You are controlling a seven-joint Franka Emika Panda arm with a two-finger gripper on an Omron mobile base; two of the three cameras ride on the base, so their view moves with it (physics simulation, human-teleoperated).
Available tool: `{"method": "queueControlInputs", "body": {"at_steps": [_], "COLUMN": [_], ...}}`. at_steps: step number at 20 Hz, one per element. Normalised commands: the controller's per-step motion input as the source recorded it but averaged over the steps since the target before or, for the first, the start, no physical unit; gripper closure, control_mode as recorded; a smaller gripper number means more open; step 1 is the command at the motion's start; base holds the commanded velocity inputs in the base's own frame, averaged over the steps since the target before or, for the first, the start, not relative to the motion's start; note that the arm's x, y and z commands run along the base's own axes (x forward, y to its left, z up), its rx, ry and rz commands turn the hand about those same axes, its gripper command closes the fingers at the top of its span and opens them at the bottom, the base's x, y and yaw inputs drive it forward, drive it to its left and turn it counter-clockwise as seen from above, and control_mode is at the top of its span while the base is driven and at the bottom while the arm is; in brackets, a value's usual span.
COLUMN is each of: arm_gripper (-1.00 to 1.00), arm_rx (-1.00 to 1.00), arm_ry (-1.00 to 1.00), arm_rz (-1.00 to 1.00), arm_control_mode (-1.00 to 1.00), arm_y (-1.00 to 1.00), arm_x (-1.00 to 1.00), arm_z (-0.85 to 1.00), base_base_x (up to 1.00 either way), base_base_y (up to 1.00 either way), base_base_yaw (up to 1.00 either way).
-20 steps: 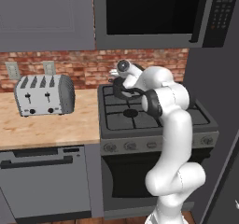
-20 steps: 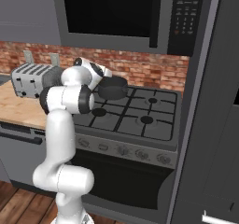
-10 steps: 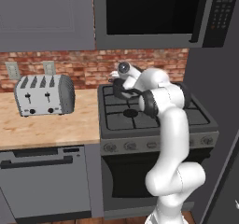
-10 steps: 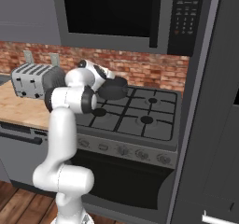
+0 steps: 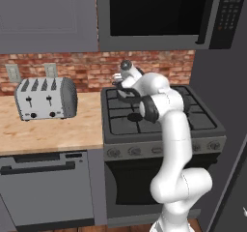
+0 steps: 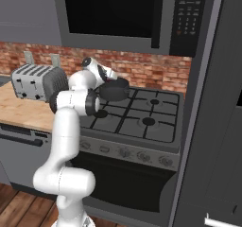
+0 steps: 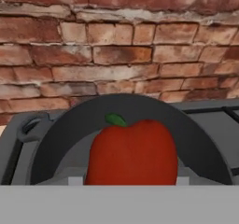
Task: Turn on the burner for the pot on the stove. Wait thirty seconds for the pot to heat up. Then add the bell pepper to the pot.
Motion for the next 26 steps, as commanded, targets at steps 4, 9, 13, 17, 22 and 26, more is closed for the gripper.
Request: {"method": "queueControlInputs", "body": {"at_steps": [4, 9, 13, 17, 22, 26], "arm_gripper": [1.0, 1.0, 1.0, 1.0, 1.0, 1.0], "arm_rx": [0.0, 0.0, 0.0, 0.0, 0.0, 0.02], "arm_ry": [0.08, 0.0, 0.0, 0.0, 0.01, 0.06], "arm_rz": [0.0, 0.0, 0.0, 0.0, 0.0, 0.0], "arm_control_mode": [-1.0, -1.0, -1.0, -1.0, -1.0, -1.0], "arm_y": [-0.05, -0.01, 0.0, -0.03, -0.08, -0.1], "arm_x": [0.24, 0.12, 0.11, 0.11, 0.23, 0.33], "arm_z": [-0.05, -0.19, -0.31, -0.29, -0.16, -0.03], "base_base_x": [0.0, 0.0, 0.0, 0.0, 0.0, 0.0], "base_base_y": [0.0, 0.0, 0.0, 0.0, 0.0, 0.0], "base_base_yaw": [0.0, 0.0, 0.0, 0.0, 0.0, 0.0]}}
